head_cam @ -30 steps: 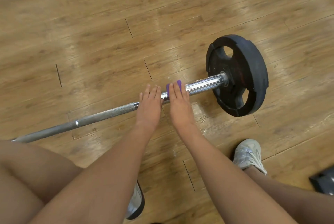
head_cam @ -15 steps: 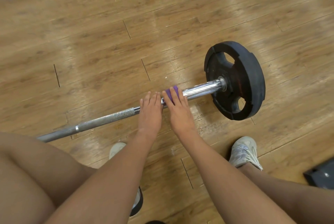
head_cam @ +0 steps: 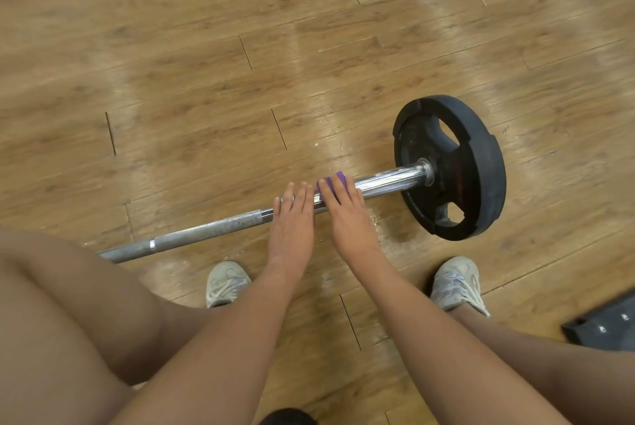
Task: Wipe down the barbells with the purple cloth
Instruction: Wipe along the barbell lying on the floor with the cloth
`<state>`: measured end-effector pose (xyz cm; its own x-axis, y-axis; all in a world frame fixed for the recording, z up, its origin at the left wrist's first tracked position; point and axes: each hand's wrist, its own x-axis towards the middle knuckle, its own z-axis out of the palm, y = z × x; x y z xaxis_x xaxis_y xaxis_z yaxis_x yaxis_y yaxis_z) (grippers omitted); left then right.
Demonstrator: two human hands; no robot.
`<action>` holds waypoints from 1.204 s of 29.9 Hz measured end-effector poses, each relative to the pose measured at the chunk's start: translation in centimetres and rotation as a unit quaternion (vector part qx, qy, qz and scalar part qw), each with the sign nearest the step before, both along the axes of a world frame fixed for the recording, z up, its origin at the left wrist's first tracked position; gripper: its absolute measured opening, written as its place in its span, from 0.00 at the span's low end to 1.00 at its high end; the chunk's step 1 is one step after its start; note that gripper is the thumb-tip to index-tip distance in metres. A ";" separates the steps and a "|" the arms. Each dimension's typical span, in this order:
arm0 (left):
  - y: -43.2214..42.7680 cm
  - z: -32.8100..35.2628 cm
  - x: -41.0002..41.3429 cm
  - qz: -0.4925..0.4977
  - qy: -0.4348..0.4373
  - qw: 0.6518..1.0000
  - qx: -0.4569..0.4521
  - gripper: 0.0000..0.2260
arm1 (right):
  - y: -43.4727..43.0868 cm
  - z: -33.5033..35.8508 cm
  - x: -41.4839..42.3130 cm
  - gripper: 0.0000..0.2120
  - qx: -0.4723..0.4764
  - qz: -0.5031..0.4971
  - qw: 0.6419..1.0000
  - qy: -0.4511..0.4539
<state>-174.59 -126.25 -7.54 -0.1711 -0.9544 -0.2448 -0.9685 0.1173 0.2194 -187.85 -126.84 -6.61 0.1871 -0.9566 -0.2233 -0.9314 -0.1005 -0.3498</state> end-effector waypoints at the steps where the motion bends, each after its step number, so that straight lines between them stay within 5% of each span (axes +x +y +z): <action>1: 0.3 0.0 -0.1 0.000 -0.004 1.000 0.002 0.26 | -0.2 -0.1 -0.4 0.38 0.002 -0.005 1.000 0.007; 10: 3.9 1.2 -1.0 0.015 0.007 1.000 0.021 0.30 | 3.5 -0.8 0.0 0.37 -0.018 -0.047 0.999 0.008; 18: 0.5 2.2 -1.2 -0.001 0.022 0.997 0.069 0.20 | 5.6 -0.5 -1.4 0.42 -0.016 -0.091 0.996 0.012; 21: 1.2 1.8 -0.8 -0.031 0.016 0.991 0.131 0.22 | 6.6 -0.3 -1.9 0.42 0.002 -0.076 0.997 0.024; 28: 4.3 1.8 -1.5 -0.025 0.009 0.993 0.115 0.24 | 5.0 1.3 -1.4 0.39 0.071 -0.028 0.994 0.074; 36: 5.9 1.7 -1.7 -0.050 -0.012 0.993 0.110 0.27 | 10.4 -0.5 -3.4 0.45 -0.009 -0.015 1.000 0.022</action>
